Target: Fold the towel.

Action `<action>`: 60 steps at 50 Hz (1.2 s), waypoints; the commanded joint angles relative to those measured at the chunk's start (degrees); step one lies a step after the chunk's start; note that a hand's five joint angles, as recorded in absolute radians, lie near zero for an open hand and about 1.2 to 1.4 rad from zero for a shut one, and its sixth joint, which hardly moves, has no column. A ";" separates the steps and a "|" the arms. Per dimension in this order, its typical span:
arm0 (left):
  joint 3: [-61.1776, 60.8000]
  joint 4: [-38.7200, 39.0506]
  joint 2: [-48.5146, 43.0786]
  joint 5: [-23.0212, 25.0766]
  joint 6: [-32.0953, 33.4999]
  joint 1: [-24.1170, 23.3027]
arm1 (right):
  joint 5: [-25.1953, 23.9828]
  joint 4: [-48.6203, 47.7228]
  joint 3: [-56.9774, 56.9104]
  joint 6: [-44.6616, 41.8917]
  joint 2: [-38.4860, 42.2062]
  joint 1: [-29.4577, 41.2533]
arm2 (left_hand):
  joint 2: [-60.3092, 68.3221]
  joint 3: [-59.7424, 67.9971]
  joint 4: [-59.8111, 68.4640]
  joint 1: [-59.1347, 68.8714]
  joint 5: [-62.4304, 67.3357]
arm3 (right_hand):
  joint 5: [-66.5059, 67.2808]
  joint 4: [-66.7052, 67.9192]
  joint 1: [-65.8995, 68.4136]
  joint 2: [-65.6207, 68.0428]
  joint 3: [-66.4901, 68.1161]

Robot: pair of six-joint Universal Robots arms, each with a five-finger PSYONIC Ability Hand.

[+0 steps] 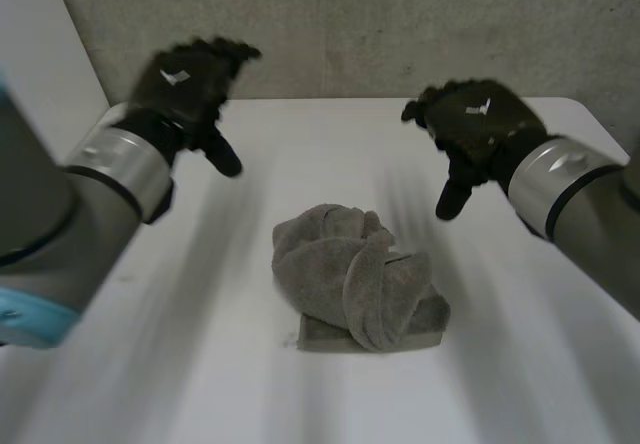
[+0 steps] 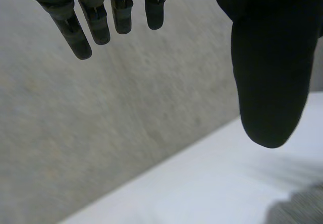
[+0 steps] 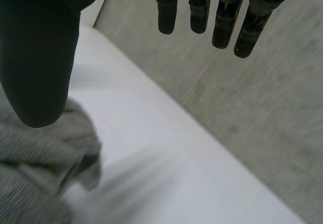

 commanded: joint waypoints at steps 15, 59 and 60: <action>11.16 -1.01 -28.81 6.00 17.07 -11.33 | -11.20 -11.22 14.06 8.75 15.58 -6.18 | 6.75 6.77 6.82 7.21 5.86 | -3.23 -3.48 -2.38 -3.23 -2.31; -17.50 12.52 -6.40 -16.86 7.58 -10.54 | -1.90 -5.70 3.42 -14.35 17.78 2.17 | 54.86 54.88 54.93 55.32 53.97 | 66.77 66.52 67.62 66.77 67.69; -19.06 11.04 -6.40 -17.12 7.49 -10.89 | -1.89 -5.70 3.43 -14.36 17.78 2.17 | 45.87 45.89 45.94 46.33 44.97 | 66.77 66.52 67.62 66.77 67.69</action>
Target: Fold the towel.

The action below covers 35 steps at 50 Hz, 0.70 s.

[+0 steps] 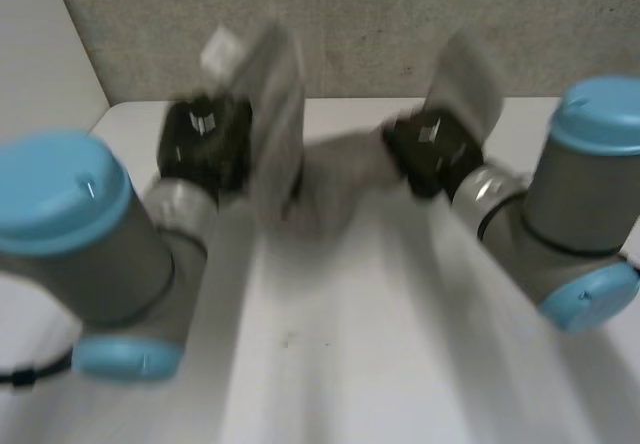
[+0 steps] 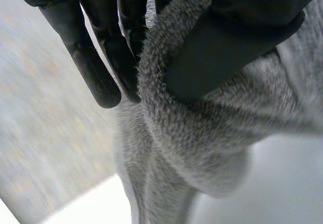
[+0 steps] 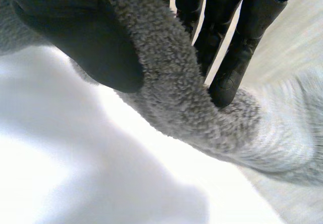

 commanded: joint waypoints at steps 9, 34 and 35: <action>-11.52 -12.35 3.69 -0.20 -0.27 -3.06 | 0.43 10.18 7.51 -8.99 1.51 -3.62 | -45.01 -45.30 -45.25 -45.59 -45.53 | 13.76 11.66 25.17 12.63 12.11; 2.09 -6.89 -7.81 33.72 17.92 0.72 | 0.43 0.68 13.40 -9.16 3.79 -5.03 | -41.15 -41.44 -41.38 -41.73 -41.66 | 13.76 11.66 25.17 12.63 12.11; 3.93 -8.29 -9.74 34.68 18.27 0.63 | 0.43 0.68 13.40 -9.08 4.14 -5.12 | -39.98 -40.27 -40.22 -40.56 -40.49 | 13.76 11.66 25.17 12.63 12.11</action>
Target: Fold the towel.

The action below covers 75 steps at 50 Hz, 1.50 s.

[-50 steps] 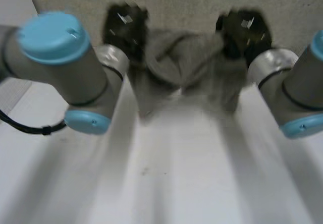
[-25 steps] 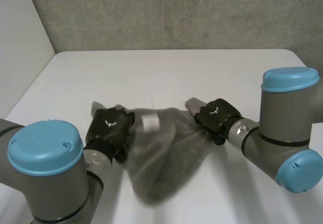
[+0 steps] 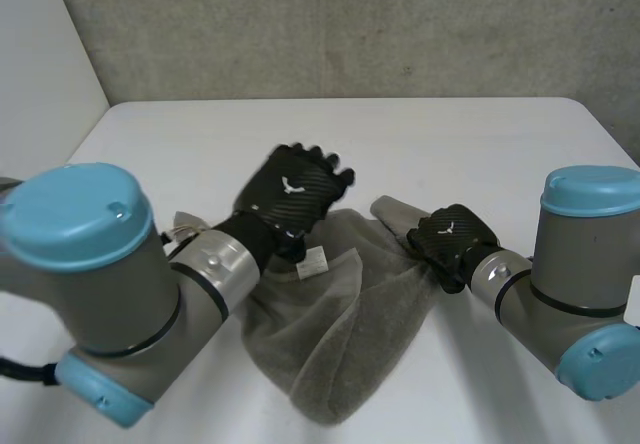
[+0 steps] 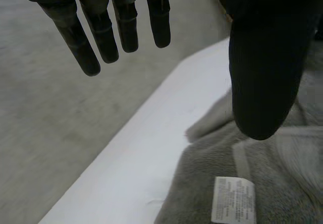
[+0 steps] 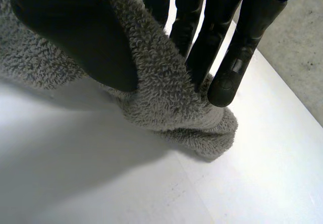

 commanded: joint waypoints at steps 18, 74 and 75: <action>15.71 -13.30 -19.33 17.13 11.16 1.18 | -0.01 -0.78 0.18 -0.10 3.54 -0.89 | 13.74 13.71 13.79 13.84 13.71 | 13.72 11.65 25.17 12.63 12.10; 20.03 -17.78 -15.74 14.76 18.56 5.04 | 0.08 0.71 -1.57 -0.36 1.01 -1.50 | 58.64 58.61 58.69 58.75 58.61 | 13.72 11.65 25.17 12.63 12.10; 19.42 -17.78 -13.74 13.54 18.47 5.13 | 0.26 1.41 -2.01 -0.36 -0.13 -2.11 | 58.64 58.61 58.69 58.75 58.61 | 13.72 11.65 25.17 12.63 12.10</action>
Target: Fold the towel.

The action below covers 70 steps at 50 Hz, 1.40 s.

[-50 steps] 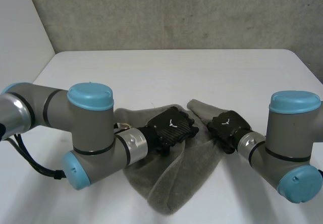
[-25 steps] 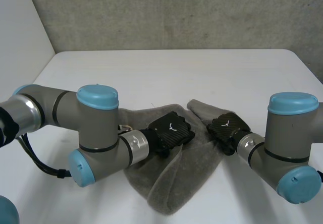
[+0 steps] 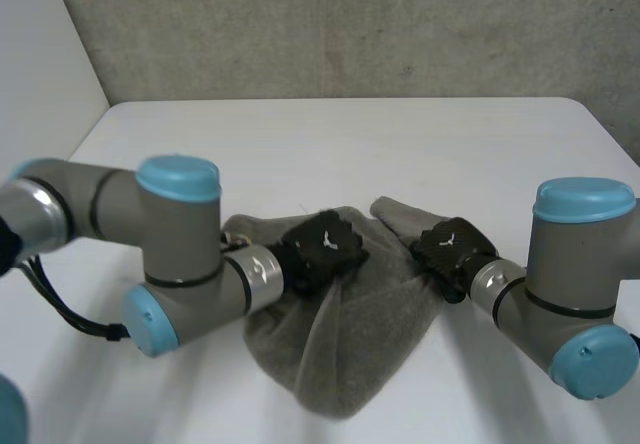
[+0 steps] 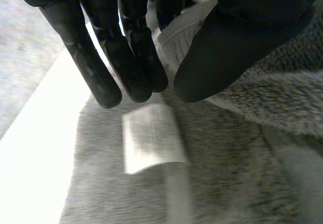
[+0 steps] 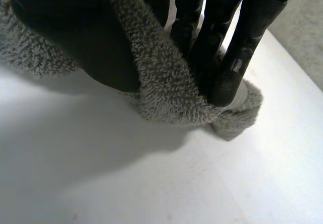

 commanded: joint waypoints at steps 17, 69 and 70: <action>-24.14 3.25 47.01 -14.34 -12.18 9.07 | -0.07 35.39 -13.52 -11.21 -16.41 -6.01 | 12.05 12.14 12.13 13.50 12.71 | 13.60 11.43 25.16 12.57 12.10; -17.39 16.79 17.95 -24.20 -24.69 14.08 | 7.84 9.90 -20.52 -5.88 -2.66 -0.56 | 12.05 12.14 12.13 13.50 12.71 | -56.40 -58.57 -44.84 -57.43 -57.90; -17.65 16.79 18.03 -24.20 -24.69 14.08 | 7.40 9.64 -16.81 -3.77 -5.05 -0.47 | 12.05 12.14 12.13 13.50 12.71 | -56.40 -58.57 -44.84 -57.43 -57.90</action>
